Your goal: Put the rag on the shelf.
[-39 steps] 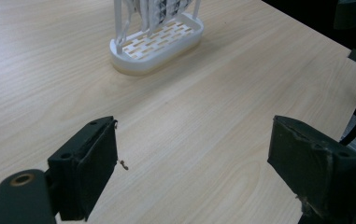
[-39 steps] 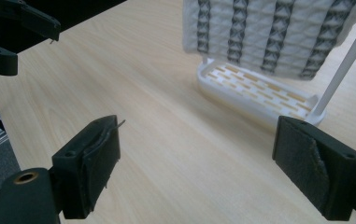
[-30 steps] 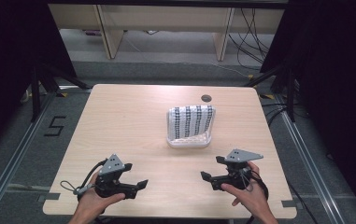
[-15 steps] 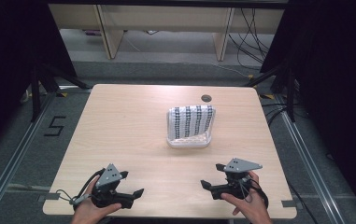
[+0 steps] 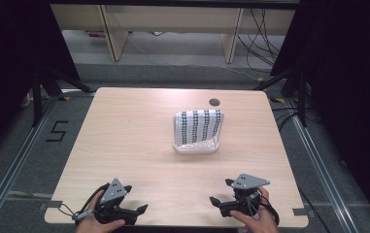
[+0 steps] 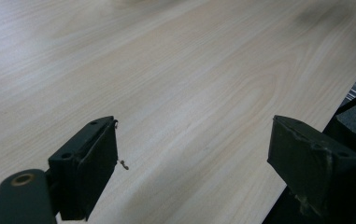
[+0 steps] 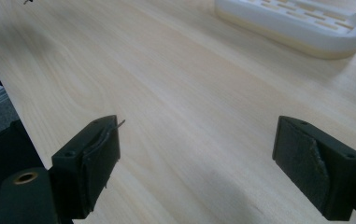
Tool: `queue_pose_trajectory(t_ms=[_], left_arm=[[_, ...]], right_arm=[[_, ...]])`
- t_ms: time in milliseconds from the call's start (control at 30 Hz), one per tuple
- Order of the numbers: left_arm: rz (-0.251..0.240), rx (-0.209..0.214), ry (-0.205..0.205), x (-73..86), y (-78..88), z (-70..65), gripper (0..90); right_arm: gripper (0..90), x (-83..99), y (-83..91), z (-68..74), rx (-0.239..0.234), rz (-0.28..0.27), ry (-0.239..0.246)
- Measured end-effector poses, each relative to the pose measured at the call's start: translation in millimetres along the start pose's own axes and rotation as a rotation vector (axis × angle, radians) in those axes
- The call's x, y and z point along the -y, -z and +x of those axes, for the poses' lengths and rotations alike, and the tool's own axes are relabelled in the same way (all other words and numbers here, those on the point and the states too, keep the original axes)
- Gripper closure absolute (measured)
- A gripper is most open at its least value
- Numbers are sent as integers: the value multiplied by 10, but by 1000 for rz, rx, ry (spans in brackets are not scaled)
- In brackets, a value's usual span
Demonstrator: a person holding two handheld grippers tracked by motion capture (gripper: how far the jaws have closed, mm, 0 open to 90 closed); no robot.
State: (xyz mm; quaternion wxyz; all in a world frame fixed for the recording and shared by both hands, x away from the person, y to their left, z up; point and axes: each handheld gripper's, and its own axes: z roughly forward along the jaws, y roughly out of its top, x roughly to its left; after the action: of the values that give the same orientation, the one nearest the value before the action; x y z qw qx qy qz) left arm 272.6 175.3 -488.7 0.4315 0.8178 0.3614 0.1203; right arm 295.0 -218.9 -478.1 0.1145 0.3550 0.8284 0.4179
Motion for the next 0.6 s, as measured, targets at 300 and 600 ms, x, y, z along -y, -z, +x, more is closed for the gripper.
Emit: queue_pose_trajectory(t_ms=[300, 600], left_arm=[[22, -11, 3, 14, 5, 24, 150], [19, -7, 5, 26, -17, 31, 150]], right_arm=[[161, 63, -37, -6, -8, 33, -8], [161, 68, -55, -4, -1, 30, 1]])
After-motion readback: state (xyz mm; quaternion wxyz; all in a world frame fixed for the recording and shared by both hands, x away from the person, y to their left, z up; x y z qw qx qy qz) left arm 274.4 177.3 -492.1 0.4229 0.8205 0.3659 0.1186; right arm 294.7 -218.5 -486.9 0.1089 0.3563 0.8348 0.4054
